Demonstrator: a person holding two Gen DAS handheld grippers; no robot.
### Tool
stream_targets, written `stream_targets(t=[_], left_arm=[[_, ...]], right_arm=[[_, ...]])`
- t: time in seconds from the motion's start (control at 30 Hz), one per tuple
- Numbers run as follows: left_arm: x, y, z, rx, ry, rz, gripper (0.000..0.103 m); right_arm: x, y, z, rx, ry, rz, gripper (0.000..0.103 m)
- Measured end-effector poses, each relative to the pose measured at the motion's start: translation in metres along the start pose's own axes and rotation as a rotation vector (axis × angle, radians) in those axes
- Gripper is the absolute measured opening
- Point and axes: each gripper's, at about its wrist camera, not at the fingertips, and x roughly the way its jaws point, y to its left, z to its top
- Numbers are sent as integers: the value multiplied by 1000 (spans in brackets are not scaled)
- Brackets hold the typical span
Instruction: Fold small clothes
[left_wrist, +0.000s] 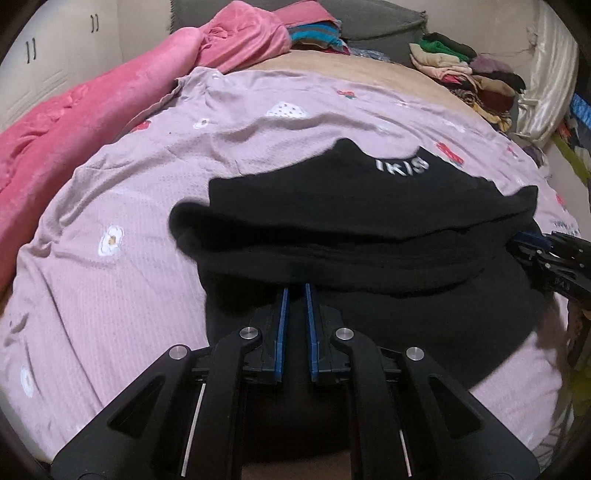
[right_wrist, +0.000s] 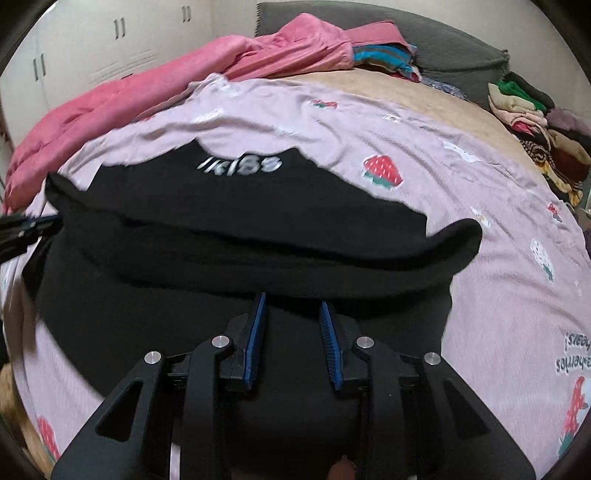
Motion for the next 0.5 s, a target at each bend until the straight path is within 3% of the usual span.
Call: stream_targets(t=[0.3, 0.4, 0.47, 0.5], left_arm=[[13, 43, 35, -122, -36, 5, 5], [9, 59, 35, -166, -51, -6, 27], [7, 69, 34, -190, -56, -32, 27], [8, 72, 34, -193, -53, -44, 27]], right_arm=[[10, -41, 42, 112, -98, -37, 29], [-1, -63, 40, 157, -119, -67, 31], [-8, -74, 36, 164, -128, -85, 46], [-11, -80, 32, 159, -123, -100, 47]])
